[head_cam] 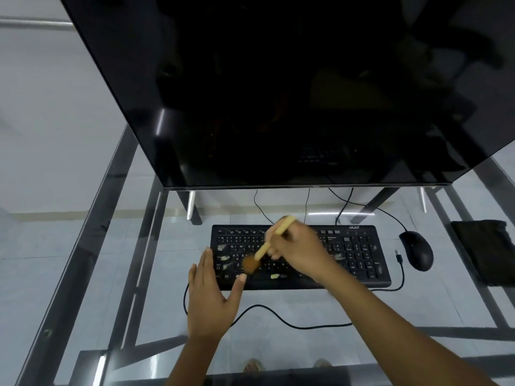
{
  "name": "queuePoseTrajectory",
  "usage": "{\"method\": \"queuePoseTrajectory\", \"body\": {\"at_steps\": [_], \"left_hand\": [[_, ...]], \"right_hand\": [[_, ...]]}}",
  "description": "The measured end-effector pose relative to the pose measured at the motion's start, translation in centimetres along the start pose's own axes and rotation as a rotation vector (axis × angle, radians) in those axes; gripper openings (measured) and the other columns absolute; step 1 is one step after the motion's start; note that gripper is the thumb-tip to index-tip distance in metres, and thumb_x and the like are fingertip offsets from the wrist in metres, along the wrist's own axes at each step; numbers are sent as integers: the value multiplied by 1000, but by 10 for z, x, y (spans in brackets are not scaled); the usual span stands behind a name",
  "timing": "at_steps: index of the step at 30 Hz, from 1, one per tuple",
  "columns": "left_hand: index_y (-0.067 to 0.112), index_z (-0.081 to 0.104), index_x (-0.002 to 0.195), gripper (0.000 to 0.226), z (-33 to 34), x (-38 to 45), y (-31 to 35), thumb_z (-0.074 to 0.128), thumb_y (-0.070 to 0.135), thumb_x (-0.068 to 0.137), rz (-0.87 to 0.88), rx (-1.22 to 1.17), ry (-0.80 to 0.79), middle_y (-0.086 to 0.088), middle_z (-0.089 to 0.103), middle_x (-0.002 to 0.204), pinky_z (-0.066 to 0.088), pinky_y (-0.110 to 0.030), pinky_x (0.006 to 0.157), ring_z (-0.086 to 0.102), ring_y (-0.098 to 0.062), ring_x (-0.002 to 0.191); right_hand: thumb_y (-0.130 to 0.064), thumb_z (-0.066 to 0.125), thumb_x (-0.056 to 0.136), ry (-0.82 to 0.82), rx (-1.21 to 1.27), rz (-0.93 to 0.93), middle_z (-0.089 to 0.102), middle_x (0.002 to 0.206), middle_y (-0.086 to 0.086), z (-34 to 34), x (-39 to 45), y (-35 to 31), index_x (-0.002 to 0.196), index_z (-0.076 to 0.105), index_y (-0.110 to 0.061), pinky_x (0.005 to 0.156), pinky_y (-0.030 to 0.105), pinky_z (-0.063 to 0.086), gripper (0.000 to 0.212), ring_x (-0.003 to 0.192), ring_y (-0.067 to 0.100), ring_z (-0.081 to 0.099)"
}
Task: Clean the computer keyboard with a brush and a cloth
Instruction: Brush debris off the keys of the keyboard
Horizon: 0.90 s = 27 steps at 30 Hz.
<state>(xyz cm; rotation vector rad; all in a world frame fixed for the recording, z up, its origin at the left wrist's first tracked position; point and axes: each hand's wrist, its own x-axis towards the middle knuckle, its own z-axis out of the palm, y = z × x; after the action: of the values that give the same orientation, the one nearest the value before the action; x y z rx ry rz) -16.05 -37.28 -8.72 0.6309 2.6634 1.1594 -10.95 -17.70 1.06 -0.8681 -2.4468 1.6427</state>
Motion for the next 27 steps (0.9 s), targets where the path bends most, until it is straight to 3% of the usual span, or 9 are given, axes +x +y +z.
{"method": "queuePoseTrajectory", "body": {"at_steps": [2, 5, 9, 13, 16, 20, 23, 24, 27], "left_hand": [[17, 19, 150, 87, 0, 0, 0, 49, 66, 84, -17, 6, -12, -3, 29, 154, 24, -49, 114, 16, -27, 144], [18, 17, 150, 86, 1, -1, 3, 50, 62, 84, -39, -5, -12, -1, 26, 155, 21, -47, 115, 10, -24, 145], [10, 22, 148, 81, 4, -2, 1, 39, 61, 89, 129, 100, 31, -5, 24, 156, 4, -41, 120, 9, -15, 147], [7, 32, 146, 68, 12, -2, 25, 43, 48, 93, 338, 147, -19, -3, 26, 156, 8, -44, 119, 15, -17, 146], [6, 36, 144, 62, 25, 1, 40, 46, 43, 95, 429, 178, -85, -4, 30, 154, 15, -46, 118, 16, -16, 146], [8, 31, 146, 65, 40, 6, 50, 39, 49, 96, 417, 196, -155, -3, 29, 155, 14, -41, 118, 14, -12, 146], [7, 27, 148, 74, 44, 4, 44, 43, 54, 93, 412, 207, -177, -3, 27, 155, 12, -42, 118, 15, -14, 146], [7, 27, 148, 77, 44, 2, 42, 46, 55, 92, 426, 226, -185, -4, 26, 155, 12, -42, 118, 15, -15, 146], [5, 27, 148, 81, 45, -1, 41, 50, 56, 89, 449, 283, -193, -5, 28, 155, 11, -42, 119, 15, -18, 146]], "right_hand": [[-18, 58, 93, -42, -124, -14, 68, 78, -3, 2, 0, 3, 90, 63, -19, 61, 22, 56, 6, 65, 11, 66], [-16, 58, 93, 283, -85, -74, 67, 80, -5, -9, 8, 5, 91, 62, -17, 58, 17, 51, 5, 67, 5, 62], [-18, 58, 93, 30, -77, 22, 69, 81, 2, -10, 6, 6, 91, 63, -15, 67, 32, 60, 6, 70, 17, 69], [-19, 59, 93, 358, -71, -68, 68, 83, -1, -29, 12, 14, 90, 62, -19, 58, 23, 54, 4, 66, 14, 65], [-19, 59, 93, 144, 35, 60, 70, 83, 3, -30, 8, 16, 91, 63, -19, 68, 27, 60, 5, 70, 13, 70], [-18, 59, 92, 399, -147, -87, 66, 79, -3, -39, 5, 26, 90, 62, -18, 59, 17, 51, 4, 66, 11, 63], [-17, 58, 93, 194, -124, -64, 68, 77, 1, -42, 2, 30, 86, 61, -20, 65, 28, 58, 8, 68, 11, 68], [-15, 58, 93, 180, -172, -80, 67, 76, -1, -42, -1, 30, 86, 62, -18, 62, 24, 56, 9, 68, 6, 66], [-7, 57, 92, 471, -167, -209, 64, 80, -4, -51, -2, 33, 86, 62, -12, 62, 11, 44, 9, 72, -3, 60]]}}
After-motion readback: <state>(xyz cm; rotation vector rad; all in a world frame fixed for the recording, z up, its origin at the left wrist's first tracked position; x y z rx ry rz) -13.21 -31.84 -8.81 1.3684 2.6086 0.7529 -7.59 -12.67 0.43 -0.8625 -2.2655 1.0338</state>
